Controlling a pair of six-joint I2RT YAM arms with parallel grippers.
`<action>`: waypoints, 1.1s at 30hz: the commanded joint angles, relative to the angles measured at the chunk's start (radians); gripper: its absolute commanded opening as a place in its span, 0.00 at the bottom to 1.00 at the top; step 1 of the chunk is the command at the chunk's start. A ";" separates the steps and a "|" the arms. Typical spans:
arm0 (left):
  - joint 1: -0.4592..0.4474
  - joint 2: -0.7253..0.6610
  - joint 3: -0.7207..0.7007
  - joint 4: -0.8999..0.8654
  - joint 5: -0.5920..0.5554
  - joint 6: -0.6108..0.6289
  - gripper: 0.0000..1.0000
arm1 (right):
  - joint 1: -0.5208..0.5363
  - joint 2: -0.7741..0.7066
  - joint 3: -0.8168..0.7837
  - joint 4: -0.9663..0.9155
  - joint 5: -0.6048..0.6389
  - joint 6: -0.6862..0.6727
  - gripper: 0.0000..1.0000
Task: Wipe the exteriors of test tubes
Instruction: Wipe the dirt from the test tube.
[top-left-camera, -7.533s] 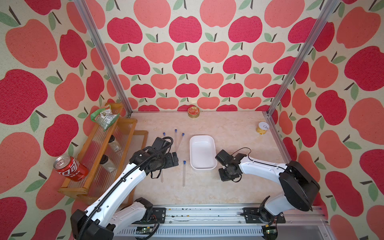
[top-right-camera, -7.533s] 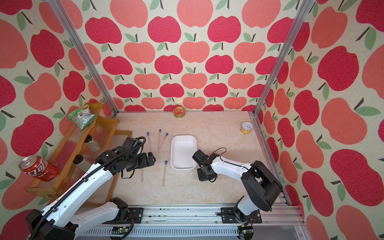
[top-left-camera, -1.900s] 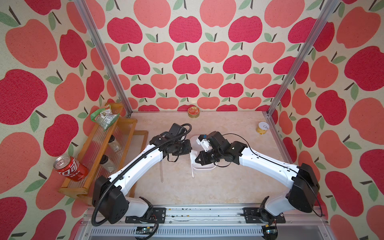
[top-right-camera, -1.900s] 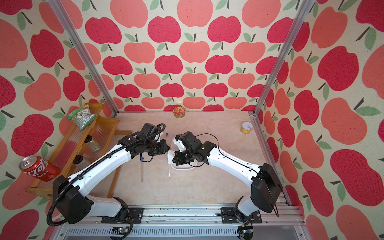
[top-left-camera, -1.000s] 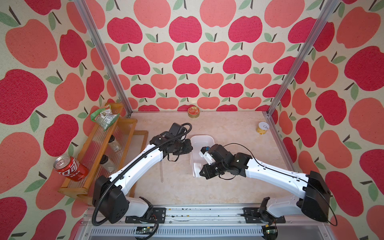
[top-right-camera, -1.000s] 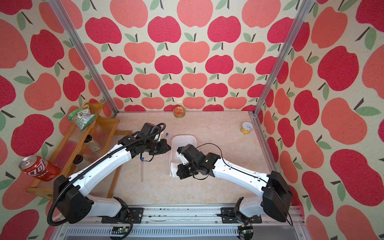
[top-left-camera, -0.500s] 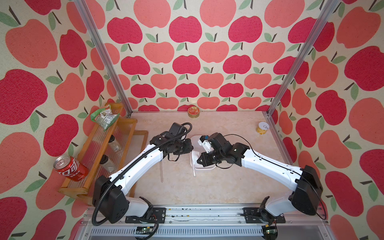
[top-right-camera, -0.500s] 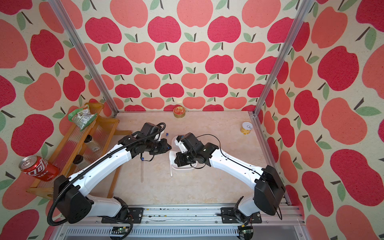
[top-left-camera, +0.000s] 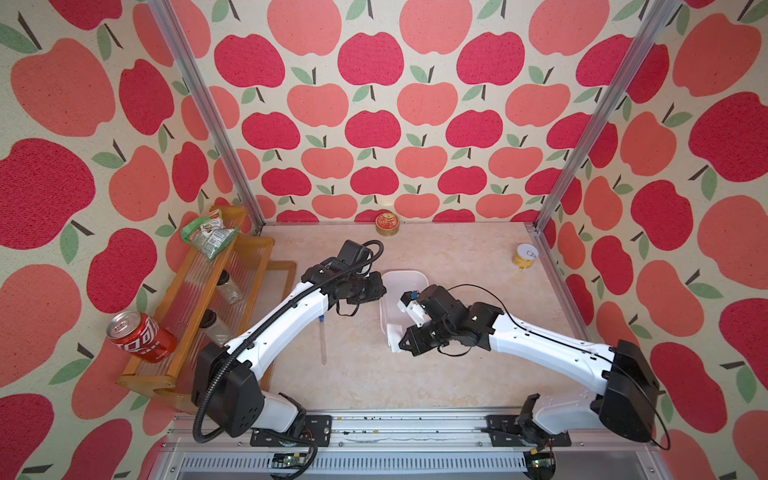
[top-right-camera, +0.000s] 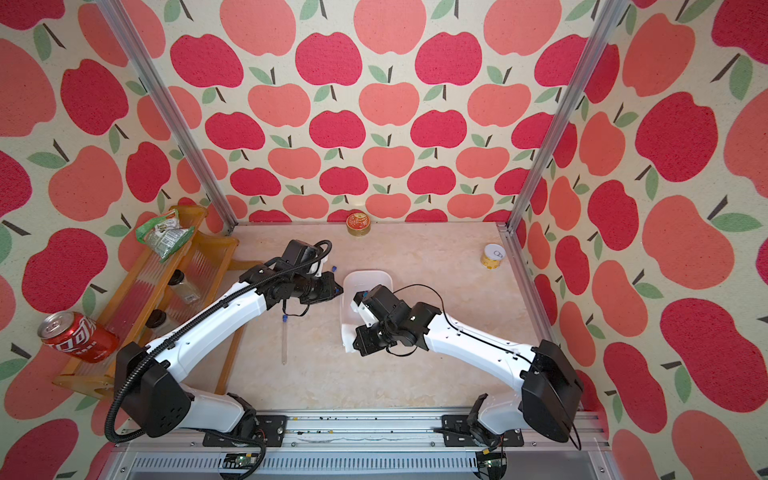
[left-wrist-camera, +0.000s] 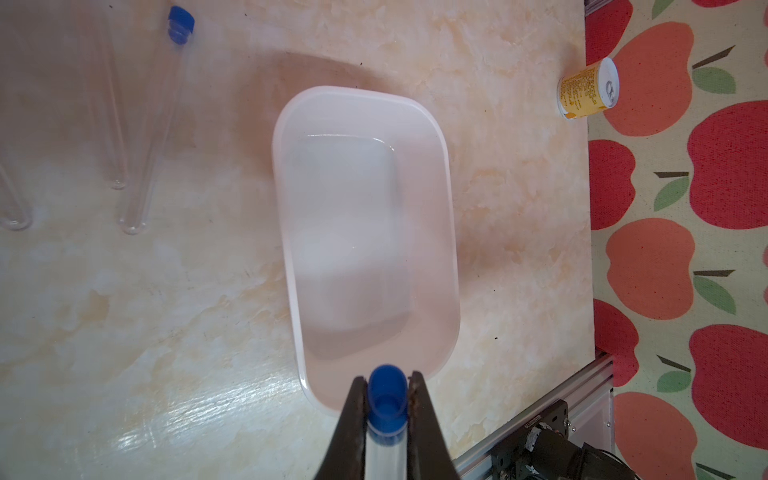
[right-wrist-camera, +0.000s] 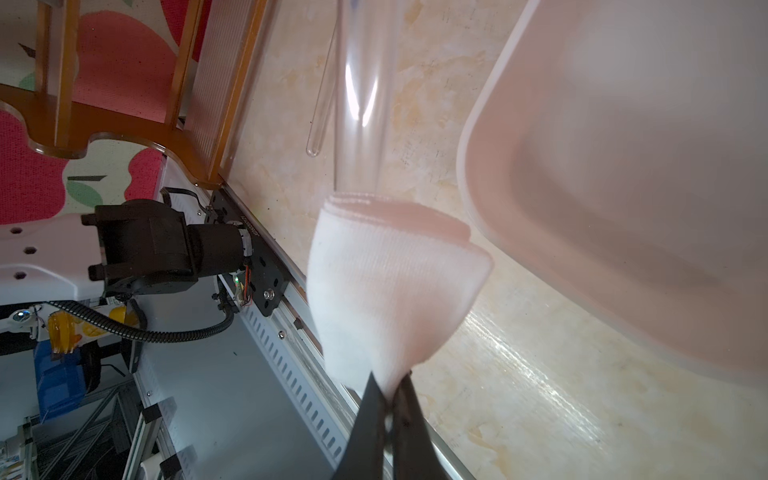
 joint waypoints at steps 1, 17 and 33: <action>-0.001 0.014 0.034 0.040 0.044 0.032 0.00 | -0.004 -0.028 -0.010 -0.018 0.019 0.007 0.00; -0.046 0.006 -0.003 0.110 0.098 0.040 0.00 | -0.123 0.075 0.149 -0.044 0.002 -0.060 0.00; -0.055 0.007 -0.008 0.105 0.081 0.048 0.00 | -0.095 -0.027 -0.020 0.072 -0.055 -0.010 0.00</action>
